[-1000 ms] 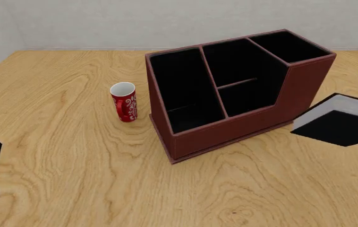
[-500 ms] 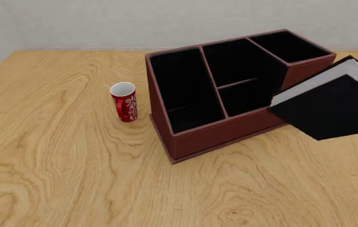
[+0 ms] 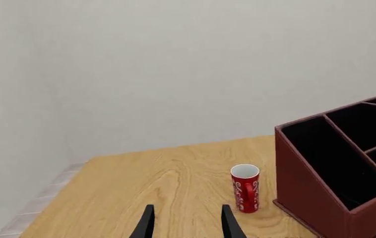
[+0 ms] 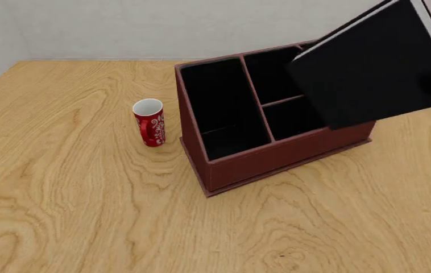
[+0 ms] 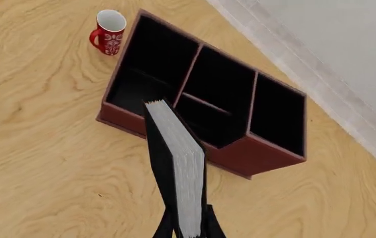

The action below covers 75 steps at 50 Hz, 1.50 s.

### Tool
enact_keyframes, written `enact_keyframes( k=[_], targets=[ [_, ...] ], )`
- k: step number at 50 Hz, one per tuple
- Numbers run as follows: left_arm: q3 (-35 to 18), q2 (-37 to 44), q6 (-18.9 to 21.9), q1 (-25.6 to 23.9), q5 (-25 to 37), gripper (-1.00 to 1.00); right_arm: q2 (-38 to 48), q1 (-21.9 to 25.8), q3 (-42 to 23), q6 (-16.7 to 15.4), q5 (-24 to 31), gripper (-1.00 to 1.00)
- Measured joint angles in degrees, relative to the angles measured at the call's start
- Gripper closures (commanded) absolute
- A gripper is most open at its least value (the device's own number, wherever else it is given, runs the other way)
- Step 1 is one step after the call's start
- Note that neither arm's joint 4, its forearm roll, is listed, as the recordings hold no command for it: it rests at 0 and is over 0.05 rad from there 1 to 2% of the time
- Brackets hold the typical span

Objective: Pick up the book and place it in the left compartment of the caddy.

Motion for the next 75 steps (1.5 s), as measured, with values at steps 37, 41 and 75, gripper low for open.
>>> enact_keyframes(
  k=[37, 41, 75],
  targets=[
    [1.5, -0.1, 2.8, 1.4, -1.4, -1.0, 10.8, 4.6, -9.2, 9.4, 0.0, 1.0],
    [1.3, -0.1, 2.5, 1.5, -1.4, -1.0, 11.8, 4.9, -9.4, 8.7, 0.0, 1.0],
    [1.0, -0.1, 3.0, 1.4, -2.7, -1.0, 23.9, 5.0, -16.7, 3.0, 0.0, 1.0]
  ],
)
